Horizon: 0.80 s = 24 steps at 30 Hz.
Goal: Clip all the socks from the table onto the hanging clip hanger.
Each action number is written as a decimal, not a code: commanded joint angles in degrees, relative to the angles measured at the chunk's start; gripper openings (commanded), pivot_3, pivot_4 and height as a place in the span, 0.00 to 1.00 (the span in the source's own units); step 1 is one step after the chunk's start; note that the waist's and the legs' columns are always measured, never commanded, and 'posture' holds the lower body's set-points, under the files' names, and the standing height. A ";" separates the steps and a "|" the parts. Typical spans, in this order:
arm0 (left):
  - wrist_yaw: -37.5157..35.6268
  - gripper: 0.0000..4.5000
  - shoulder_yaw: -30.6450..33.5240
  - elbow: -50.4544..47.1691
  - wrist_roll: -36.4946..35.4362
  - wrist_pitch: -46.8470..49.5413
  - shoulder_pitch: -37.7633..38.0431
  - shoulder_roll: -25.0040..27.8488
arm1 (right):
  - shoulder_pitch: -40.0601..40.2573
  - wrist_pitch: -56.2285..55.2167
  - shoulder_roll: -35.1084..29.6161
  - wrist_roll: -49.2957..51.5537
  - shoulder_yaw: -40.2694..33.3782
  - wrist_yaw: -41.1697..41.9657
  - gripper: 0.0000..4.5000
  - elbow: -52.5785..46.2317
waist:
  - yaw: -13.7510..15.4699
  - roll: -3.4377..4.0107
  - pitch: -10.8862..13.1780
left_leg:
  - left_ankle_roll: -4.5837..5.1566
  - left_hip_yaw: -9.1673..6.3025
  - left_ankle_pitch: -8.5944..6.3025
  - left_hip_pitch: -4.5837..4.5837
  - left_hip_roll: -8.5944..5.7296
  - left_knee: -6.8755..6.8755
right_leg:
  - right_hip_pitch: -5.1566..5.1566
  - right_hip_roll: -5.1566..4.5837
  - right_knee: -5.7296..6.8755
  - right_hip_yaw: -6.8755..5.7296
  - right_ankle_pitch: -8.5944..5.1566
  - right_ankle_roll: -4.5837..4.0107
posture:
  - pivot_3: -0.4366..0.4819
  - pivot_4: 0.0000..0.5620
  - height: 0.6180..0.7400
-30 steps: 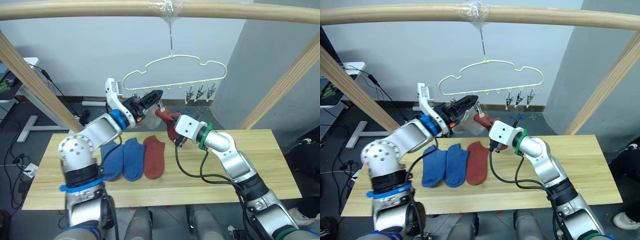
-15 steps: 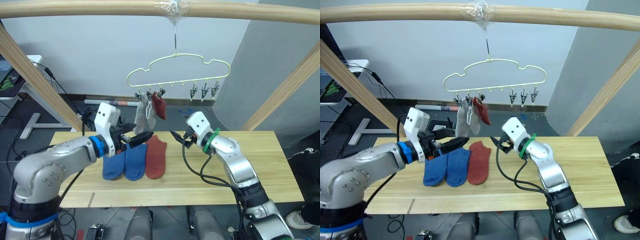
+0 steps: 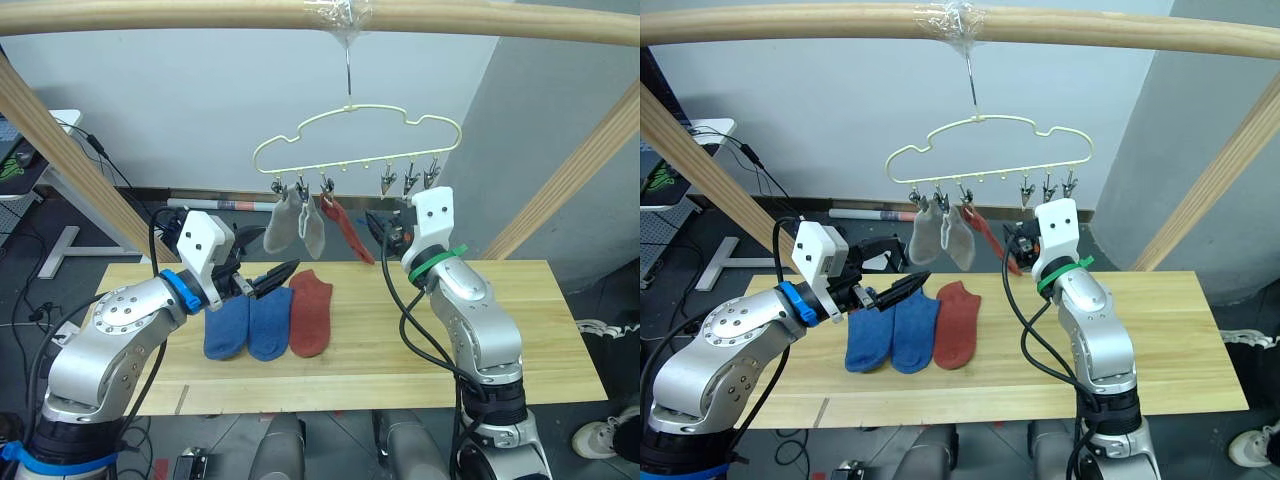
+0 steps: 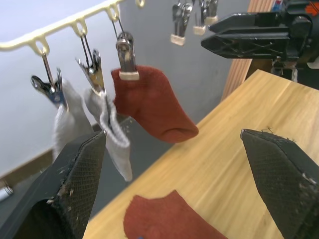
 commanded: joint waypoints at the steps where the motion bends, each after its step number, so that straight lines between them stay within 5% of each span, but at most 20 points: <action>1: -0.35 1.00 1.25 -1.67 0.46 -1.03 -0.52 -0.57 | -1.30 -1.52 0.27 0.23 -0.25 -1.70 0.72 -0.12 | -0.09 0.00 0.00 | 0.00 0.00 0.00 0.00 0.00 0.00 | 0.00 0.00 0.00 0.00 0.01 0.02 | 0.61 0.40 1.00; 5: 0.14 1.00 1.45 -2.35 0.61 -0.69 -0.79 -1.11 | -2.82 -1.94 0.69 0.72 -0.46 -2.82 0.51 2.14 | -0.13 0.00 0.00 | 0.00 -0.01 0.00 0.00 0.00 0.00 | 0.00 0.00 0.03 -0.01 0.04 0.05 | 0.61 0.40 1.00; 24: 2.43 1.00 1.35 -3.82 0.64 1.38 -4.04 -3.01 | -12.83 -9.28 2.92 1.86 -3.26 -7.55 0.51 17.96 | -0.13 0.00 0.00 | 0.02 -0.01 0.01 0.01 0.01 0.01 | 0.00 0.02 0.06 -0.02 0.27 0.08 | 0.64 0.41 1.00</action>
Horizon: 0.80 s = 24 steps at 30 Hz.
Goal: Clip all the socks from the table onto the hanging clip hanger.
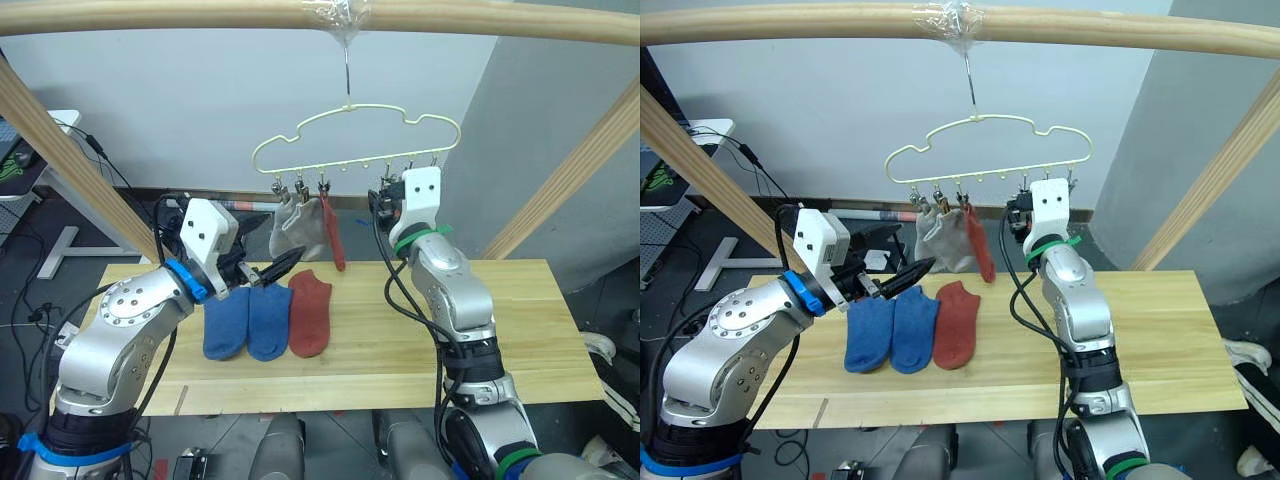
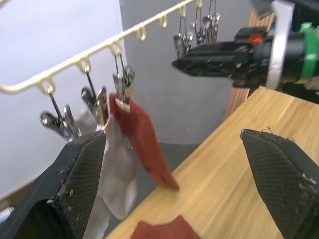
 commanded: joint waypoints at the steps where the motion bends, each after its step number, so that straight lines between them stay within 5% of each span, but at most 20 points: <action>1: 0.54 1.00 1.33 -2.12 -0.04 0.04 -0.94 -0.23 | -1.85 -2.77 0.42 0.67 0.07 -0.20 0.51 -0.65 | 0.00 0.00 0.00 | 0.00 0.00 0.00 0.00 0.00 -0.01 | 0.00 0.00 0.00 0.00 0.01 -0.02 | 0.64 0.41 1.00; 24: 1.19 1.00 1.82 -2.34 -3.96 2.88 -6.77 -2.69 | -5.47 -6.27 1.41 0.60 1.05 -0.02 0.51 3.68 | 0.00 0.00 0.00 | 0.01 -0.01 0.01 0.00 0.00 0.02 | 0.00 0.02 0.03 0.00 0.04 -0.03 | 0.63 0.42 1.00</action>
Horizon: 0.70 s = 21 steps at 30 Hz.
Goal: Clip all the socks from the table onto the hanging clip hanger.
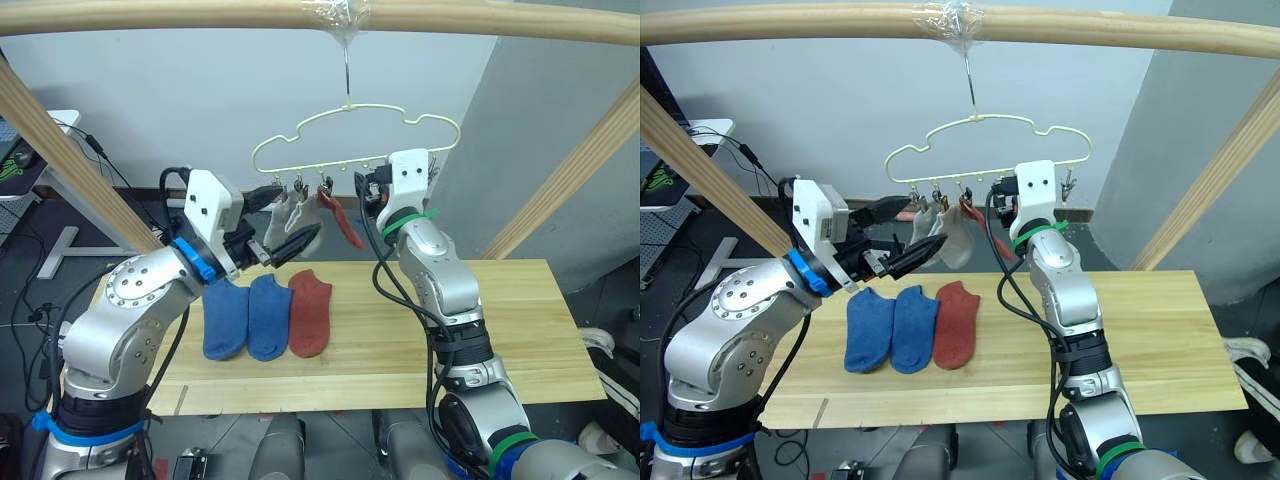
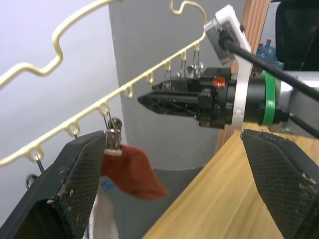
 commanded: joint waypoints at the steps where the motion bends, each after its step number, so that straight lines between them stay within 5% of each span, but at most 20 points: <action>1: -0.21 1.00 1.71 -0.92 -0.99 -0.47 -0.39 -0.41 | -1.11 -1.76 0.23 0.35 0.13 -0.28 0.51 -0.81 | 0.00 0.00 0.00 | 0.00 0.00 0.00 0.00 0.00 0.00 | 0.00 0.00 -0.01 0.00 0.00 0.00 | 0.63 0.42 1.00; 10: 0.30 1.00 1.81 -1.69 -1.87 -0.05 -0.46 -0.57 | -1.56 -2.38 -0.11 0.59 -0.22 -0.40 0.51 -0.14 | 0.00 0.00 0.00 | 0.00 0.00 0.00 0.00 0.00 0.00 | 0.00 0.00 0.00 0.00 0.00 0.00 | 0.64 0.43 1.00; 17: 0.50 1.00 1.76 -1.76 -1.91 -0.03 -0.39 -0.57 | -1.61 -2.83 -0.50 0.50 -0.37 -0.66 0.09 0.18 | 0.00 0.00 0.00 | 0.00 0.00 0.00 0.00 0.00 0.00 | 0.00 0.00 -0.01 0.00 0.00 -0.01 | 0.63 0.43 1.00; 21: 0.68 1.00 1.60 -1.94 -1.88 0.01 -0.13 -0.72 | -1.55 -2.86 -0.88 0.58 -0.41 -0.73 0.00 0.10 | -0.01 0.00 0.00 | 0.00 0.00 0.00 0.00 0.00 0.00 | 0.00 0.00 0.00 0.00 -0.01 0.00 | 0.63 0.43 1.00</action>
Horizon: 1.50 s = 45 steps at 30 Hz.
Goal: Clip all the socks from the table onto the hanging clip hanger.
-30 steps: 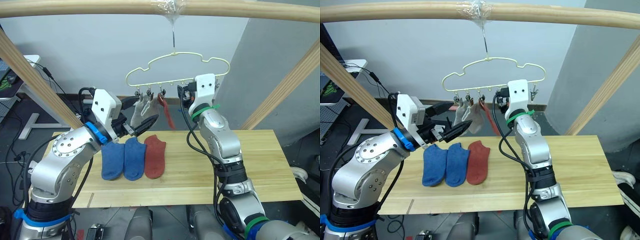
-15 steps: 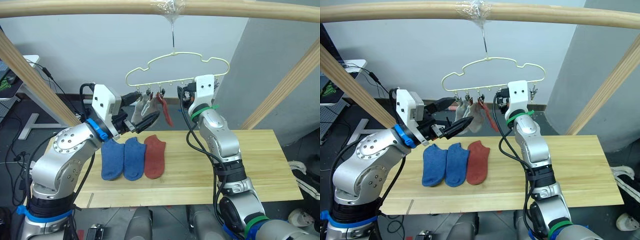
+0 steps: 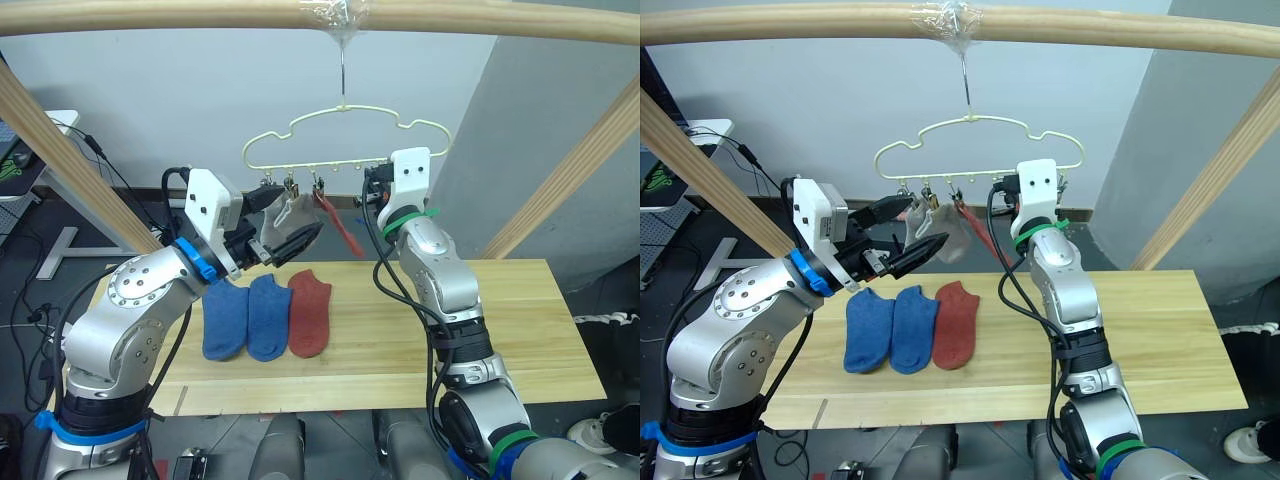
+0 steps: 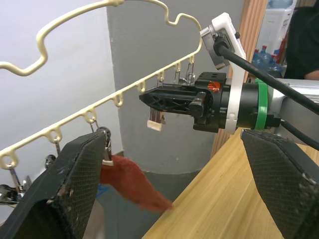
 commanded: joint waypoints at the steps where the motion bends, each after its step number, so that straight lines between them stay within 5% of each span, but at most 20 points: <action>1: 0.31 1.00 1.37 -1.93 -0.48 -0.24 0.16 -0.25 | -1.12 -1.39 -0.17 0.37 -0.29 -0.08 0.00 -1.27 | 0.00 0.00 0.00 | 0.00 0.00 0.00 0.00 0.00 0.00 | 0.00 0.00 0.00 0.00 0.00 0.00 | 0.63 0.43 1.00; 8: 1.54 1.00 -1.38 -1.58 1.51 1.17 3.38 -1.26 | -0.90 -0.25 -1.39 1.25 -0.56 0.91 0.00 -1.50 | -0.01 0.01 0.00 | 0.00 0.00 0.00 0.00 0.00 0.00 | 0.00 0.00 -0.01 0.00 0.00 0.00 | 0.63 0.44 1.00; 17: 6.81 1.00 -12.52 16.47 20.18 -9.61 13.81 -8.68 | 0.16 4.29 -3.85 1.59 -0.30 2.66 0.00 -3.58 | -0.15 0.07 0.02 | 0.01 0.01 0.00 0.06 0.00 0.00 | 0.05 0.01 0.01 0.02 -0.03 0.02 | 0.58 0.46 1.00; 26: 6.67 1.00 -16.69 38.06 27.26 -14.56 4.42 -17.86 | 1.30 6.89 -2.69 1.34 0.47 1.49 0.00 -6.51 | -0.08 0.08 0.01 | 0.02 0.00 0.01 0.03 -0.03 0.09 | 0.07 0.00 0.00 0.02 -0.01 0.12 | 0.55 0.44 1.00; 38: 6.12 1.00 -19.68 55.04 35.46 -15.97 -1.73 -21.56 | 2.07 8.42 -3.74 1.11 -0.01 0.93 0.00 -8.29 | -0.39 0.08 0.00 | 0.02 -0.01 0.01 0.14 -0.05 0.14 | 0.29 -0.01 -0.04 0.03 -0.02 0.29 | 0.52 0.43 1.00; 45: 1.91 0.61 -24.52 52.21 40.38 -22.49 1.13 -19.80 | 2.35 8.72 -4.59 1.27 -0.04 1.17 0.00 -8.29 | -0.42 0.09 -0.01 | 0.03 -0.03 0.02 0.20 -0.05 0.12 | 0.33 -0.01 -0.04 0.02 -0.01 0.25 | 0.51 0.43 1.00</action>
